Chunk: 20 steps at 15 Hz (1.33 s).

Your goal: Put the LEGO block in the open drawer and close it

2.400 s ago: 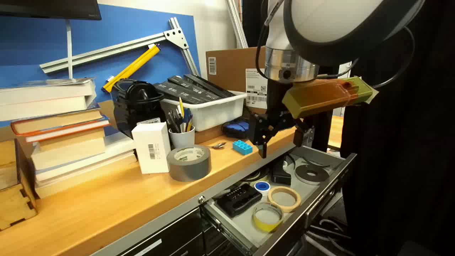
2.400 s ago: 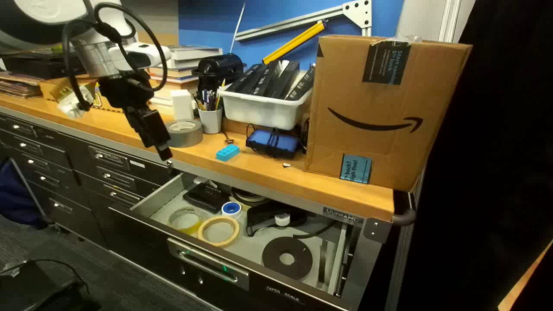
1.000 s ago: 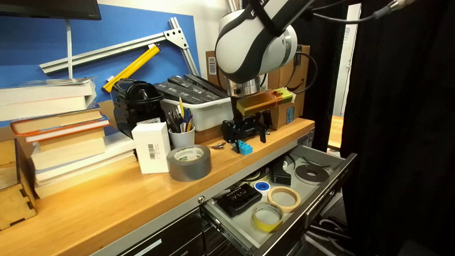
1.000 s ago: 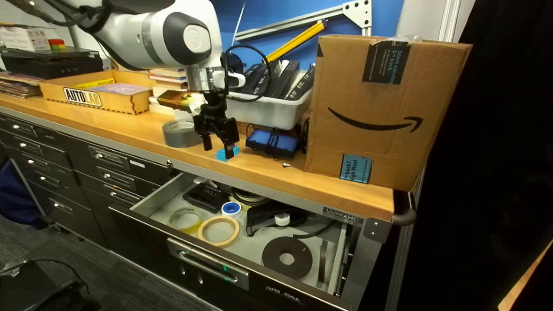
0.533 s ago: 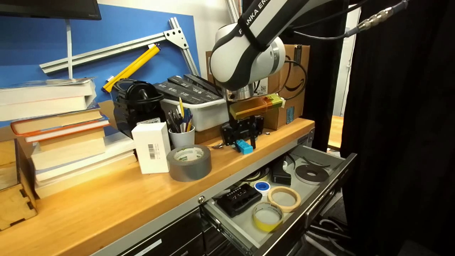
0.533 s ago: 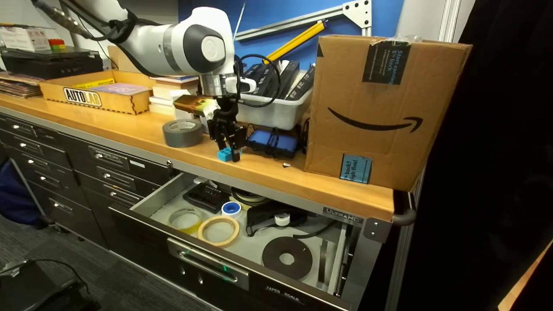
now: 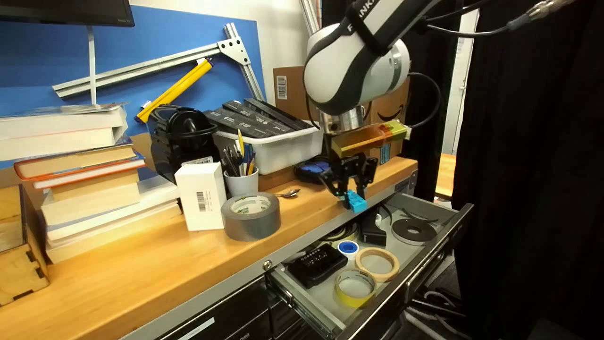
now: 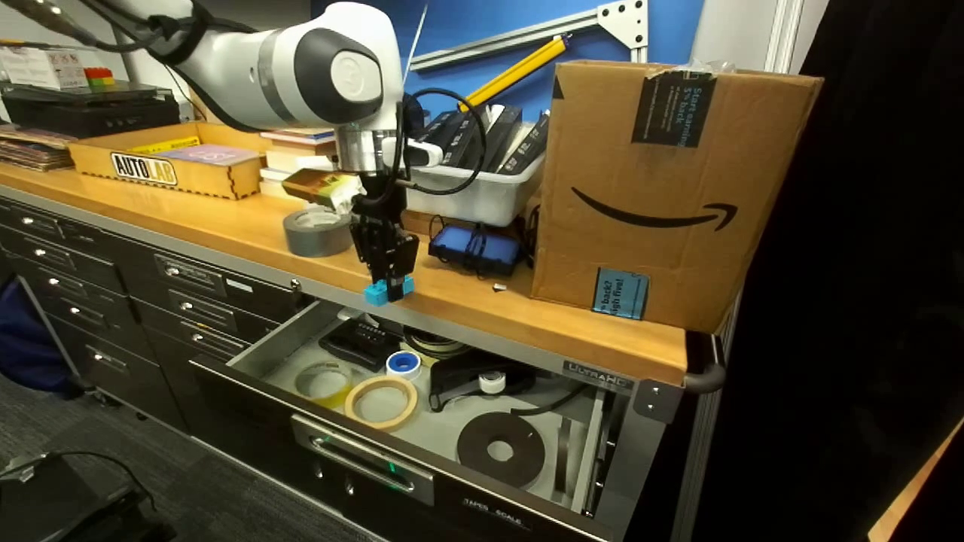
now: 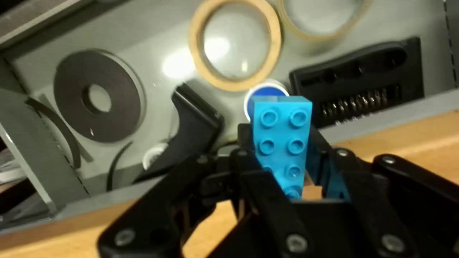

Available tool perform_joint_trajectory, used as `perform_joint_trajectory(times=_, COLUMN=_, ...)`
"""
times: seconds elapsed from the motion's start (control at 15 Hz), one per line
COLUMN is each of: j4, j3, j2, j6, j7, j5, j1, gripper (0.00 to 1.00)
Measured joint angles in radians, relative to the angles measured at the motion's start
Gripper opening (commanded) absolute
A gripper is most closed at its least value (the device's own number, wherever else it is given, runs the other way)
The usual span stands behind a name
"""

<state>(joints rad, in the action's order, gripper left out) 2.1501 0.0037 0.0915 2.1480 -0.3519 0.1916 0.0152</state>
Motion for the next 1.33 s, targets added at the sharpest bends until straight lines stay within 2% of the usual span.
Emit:
perform_joint_trajectory(times=0.13, j4=0.116, j3=-0.019, j2=-0.062, j6=-0.004, j7=-0.003, j5=0.009, j1=-0.008, gripper=0.13)
perform_joint_trajectory(times=0.27, j4=0.217, j3=-0.027, j2=-0.097, j6=0.022, j7=-0.009, j5=0.010, j1=-0.020, gripper=0.62)
perform_joint_trajectory(times=0.4, j4=0.287, j3=-0.029, j2=-0.107, j6=0.060, j7=-0.012, j5=0.010, j1=-0.029, gripper=0.66)
perform_joint_trajectory(times=0.67, j4=0.362, j3=-0.043, j2=-0.157, j6=0.065, j7=0.023, j5=0.015, j1=-0.053, gripper=0.96)
perform_joint_trajectory(times=0.73, j4=0.376, j3=-0.049, j2=-0.180, j6=0.035, j7=0.057, j5=0.024, j1=-0.062, gripper=1.00)
perform_joint_trajectory(times=1.0, j4=0.407, j3=-0.052, j2=-0.219, j6=-0.139, j7=0.181, j5=0.102, j1=-0.077, gripper=1.00)
perform_joint_trajectory(times=1.2, j4=0.442, j3=-0.023, j2=-0.179, j6=-0.157, j7=0.206, j5=0.162, j1=-0.063, gripper=1.00)
perform_joint_trajectory(times=1.33, j4=0.454, j3=0.013, j2=-0.125, j6=-0.155, j7=0.159, j5=0.212, j1=-0.038, gripper=1.00)
